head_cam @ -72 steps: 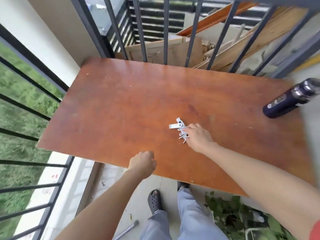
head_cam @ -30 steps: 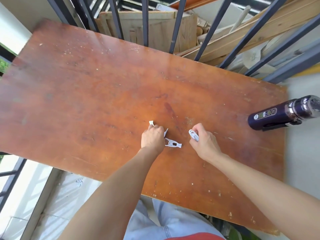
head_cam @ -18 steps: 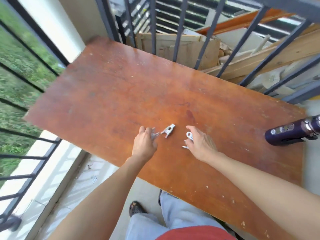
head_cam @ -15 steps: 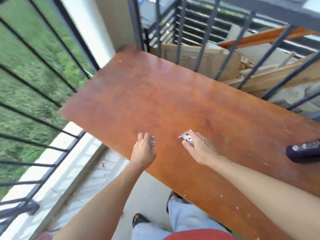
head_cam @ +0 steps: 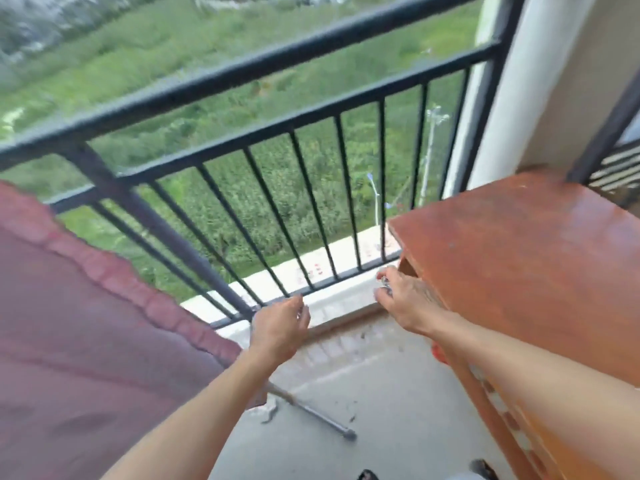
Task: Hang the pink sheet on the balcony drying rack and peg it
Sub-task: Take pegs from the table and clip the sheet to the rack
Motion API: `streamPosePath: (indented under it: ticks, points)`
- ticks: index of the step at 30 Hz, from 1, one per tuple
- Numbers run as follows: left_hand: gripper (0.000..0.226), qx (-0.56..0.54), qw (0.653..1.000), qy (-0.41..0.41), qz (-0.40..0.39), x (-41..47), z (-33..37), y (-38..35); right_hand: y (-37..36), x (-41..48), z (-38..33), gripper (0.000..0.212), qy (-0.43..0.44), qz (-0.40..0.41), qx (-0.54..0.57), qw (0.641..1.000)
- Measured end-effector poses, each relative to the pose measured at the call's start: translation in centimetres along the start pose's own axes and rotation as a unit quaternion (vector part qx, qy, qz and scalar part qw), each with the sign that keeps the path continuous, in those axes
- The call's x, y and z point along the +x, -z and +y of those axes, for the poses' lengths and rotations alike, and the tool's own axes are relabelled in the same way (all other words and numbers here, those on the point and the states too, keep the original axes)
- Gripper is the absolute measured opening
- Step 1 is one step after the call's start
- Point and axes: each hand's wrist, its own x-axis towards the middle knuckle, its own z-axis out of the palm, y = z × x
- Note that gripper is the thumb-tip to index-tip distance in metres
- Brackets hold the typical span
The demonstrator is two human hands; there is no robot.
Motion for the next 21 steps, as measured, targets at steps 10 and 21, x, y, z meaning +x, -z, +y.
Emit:
streamPosePath:
  ticks: [10,21]
  points:
    - [0.02,0.03,0.984,0.124,0.123,-5.3,-14.2,11.5,-2.7,7.9,-23.7,0.039,0.257,-0.049,0.023,0.965]
    - [0.027,0.19,0.902,0.147,0.358,-7.4,-18.4,27.7,-4.5,11.9,-41.5,0.118,0.39,-0.181,0.295,0.854]
